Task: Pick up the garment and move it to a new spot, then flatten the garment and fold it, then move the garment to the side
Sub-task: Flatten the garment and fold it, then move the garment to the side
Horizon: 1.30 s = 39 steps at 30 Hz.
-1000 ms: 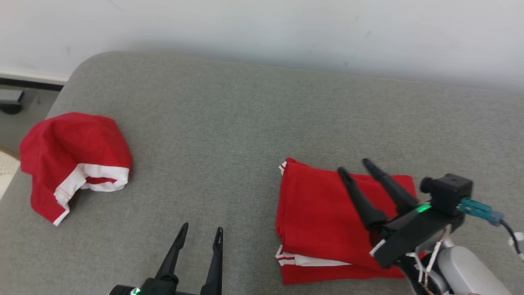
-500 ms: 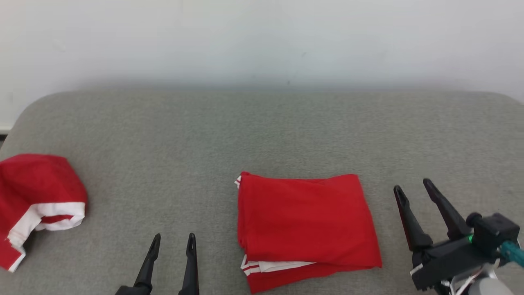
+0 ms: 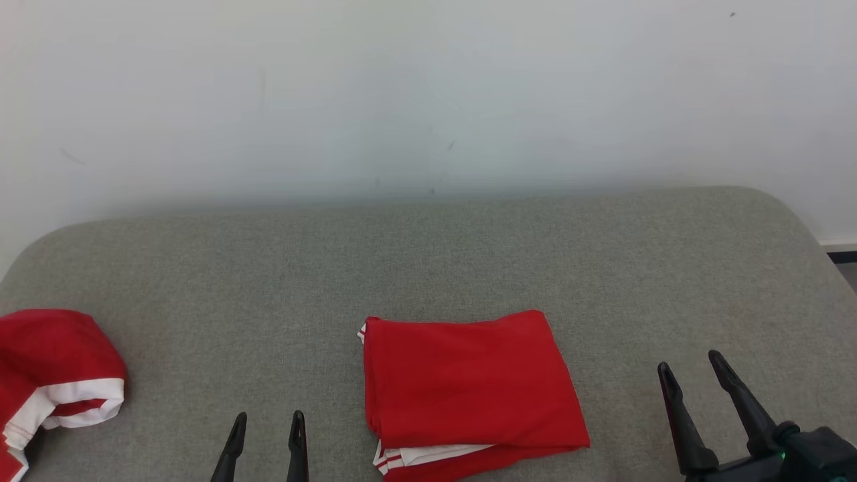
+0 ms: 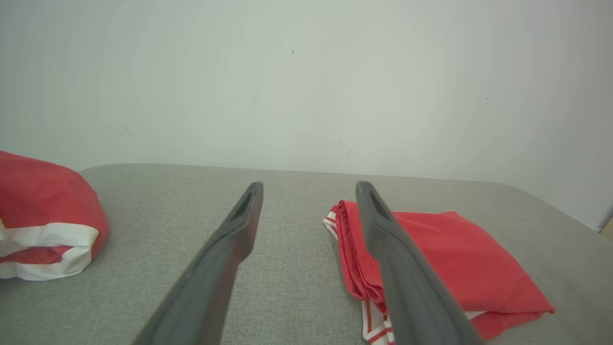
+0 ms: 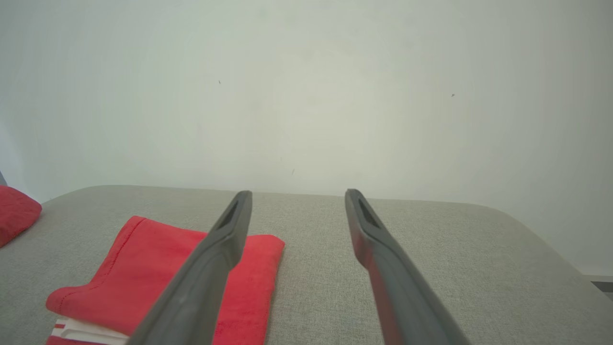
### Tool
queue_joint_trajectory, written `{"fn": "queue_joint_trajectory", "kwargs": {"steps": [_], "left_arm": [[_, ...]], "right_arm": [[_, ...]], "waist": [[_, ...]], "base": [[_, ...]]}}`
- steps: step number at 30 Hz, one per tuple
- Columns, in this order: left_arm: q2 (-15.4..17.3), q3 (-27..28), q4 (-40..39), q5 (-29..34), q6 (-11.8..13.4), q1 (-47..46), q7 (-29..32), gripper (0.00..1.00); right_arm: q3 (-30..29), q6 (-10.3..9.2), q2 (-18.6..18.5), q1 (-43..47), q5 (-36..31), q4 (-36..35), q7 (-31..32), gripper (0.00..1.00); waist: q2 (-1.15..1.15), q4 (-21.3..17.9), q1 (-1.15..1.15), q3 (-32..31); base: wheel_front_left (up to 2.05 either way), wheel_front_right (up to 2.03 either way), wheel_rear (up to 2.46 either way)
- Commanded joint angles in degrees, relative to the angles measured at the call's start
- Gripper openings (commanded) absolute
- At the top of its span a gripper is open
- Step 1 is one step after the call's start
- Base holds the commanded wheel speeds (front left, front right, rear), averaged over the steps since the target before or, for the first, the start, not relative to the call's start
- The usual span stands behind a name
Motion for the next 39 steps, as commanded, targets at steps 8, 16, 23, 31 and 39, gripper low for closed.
{"fn": "queue_joint_trajectory", "kwargs": {"steps": [8,16,23,31,39], "left_arm": [[-3.54,4.10,0.39,5.59,-6.85,5.49,-0.21,1.00],[-5.87,6.58,2.12,9.08,-10.26,7.27,-0.21,1.00],[-7.16,8.13,2.79,11.20,-12.12,7.11,-0.21,1.00],[-8.04,8.75,3.67,12.17,-13.28,6.62,-0.21,1.00],[-8.34,8.92,4.33,12.59,-13.70,5.93,-0.22,1.00]], "right_arm": [[-1.75,-0.14,3.41,6.44,-2.10,-1.59,-0.15,1.00],[-1.86,-0.14,4.36,7.87,-2.11,-1.05,-0.16,1.00],[-0.67,-0.14,4.35,7.84,-1.53,0.02,-0.17,1.00],[-0.14,-0.14,4.07,7.60,-1.10,0.59,-0.17,1.00],[0.35,-0.14,3.74,7.49,-0.57,1.20,-0.17,1.00]], "waist": [[0.00,0.07,0.01,-2.77],[0.00,0.70,0.01,-3.26],[0.00,1.10,0.01,-3.05],[0.00,1.31,0.01,-2.86],[0.00,1.55,0.01,-2.84]], "base": [[0.00,0.00,0.00],[0.00,0.00,0.00],[0.00,0.00,0.00],[0.00,0.00,0.00],[0.00,0.00,0.00]]}}
